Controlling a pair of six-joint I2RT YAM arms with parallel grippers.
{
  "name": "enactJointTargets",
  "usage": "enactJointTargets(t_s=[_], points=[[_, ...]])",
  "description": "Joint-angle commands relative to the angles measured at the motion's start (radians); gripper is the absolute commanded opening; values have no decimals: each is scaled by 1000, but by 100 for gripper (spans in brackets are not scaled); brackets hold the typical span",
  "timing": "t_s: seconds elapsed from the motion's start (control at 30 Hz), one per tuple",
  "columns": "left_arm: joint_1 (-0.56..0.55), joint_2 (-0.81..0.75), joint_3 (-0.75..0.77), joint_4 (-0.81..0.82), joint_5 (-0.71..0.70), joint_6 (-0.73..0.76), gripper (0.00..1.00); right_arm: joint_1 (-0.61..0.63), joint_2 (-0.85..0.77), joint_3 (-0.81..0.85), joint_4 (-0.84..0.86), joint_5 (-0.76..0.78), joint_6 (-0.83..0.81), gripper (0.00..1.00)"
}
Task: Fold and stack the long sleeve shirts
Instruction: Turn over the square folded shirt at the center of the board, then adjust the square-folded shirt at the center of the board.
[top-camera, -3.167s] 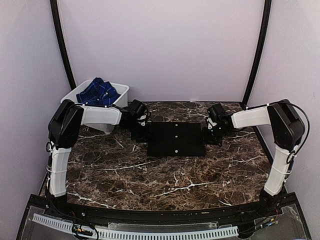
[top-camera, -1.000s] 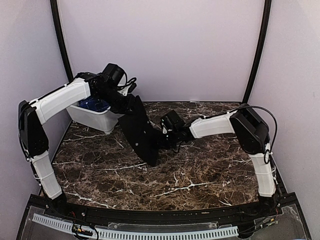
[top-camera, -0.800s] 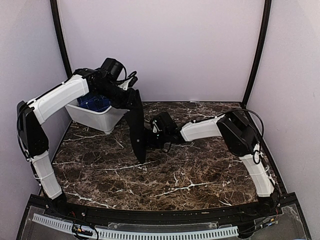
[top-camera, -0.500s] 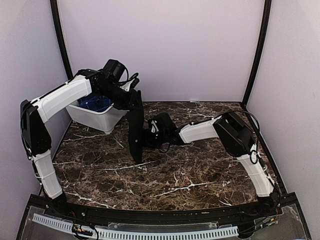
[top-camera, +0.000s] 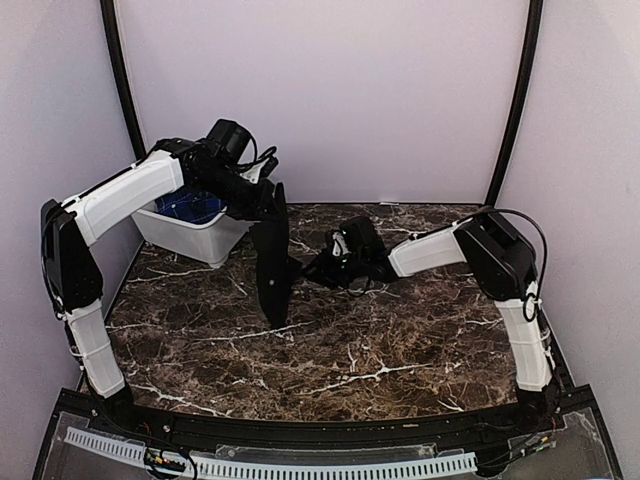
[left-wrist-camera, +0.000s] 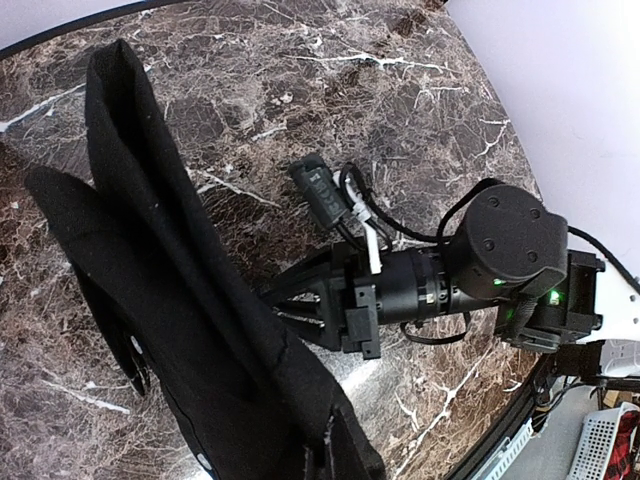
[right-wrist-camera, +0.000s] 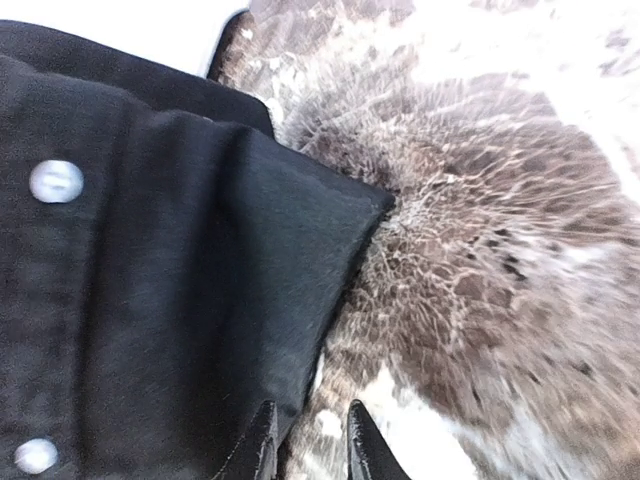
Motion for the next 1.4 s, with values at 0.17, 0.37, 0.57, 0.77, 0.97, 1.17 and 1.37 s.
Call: enactJointTargets(t_s=[0.17, 0.37, 0.57, 0.77, 0.97, 1.17, 1.37], points=[[-110, 91, 84, 22, 20, -43, 0, -122, -313, -104, -200, 101, -151, 21], [-306, 466, 423, 141, -3, -236, 20, -295, -611, -296, -452, 256, -246, 39], [-336, 522, 558, 200, -42, -286, 63, -329, -777, -433, -521, 269, -310, 56], [-267, 370, 353, 174, -145, -281, 68, -292, -725, -481, -494, 253, -323, 62], [-156, 182, -27, 255, -144, -256, 65, -219, -613, -441, -511, 287, -344, 61], [-66, 94, -283, 300, -67, -204, 65, -186, -532, -416, -547, 373, -342, 60], [-61, 124, -339, 311, -46, -165, 65, -163, -470, -396, -549, 387, -339, 61]])
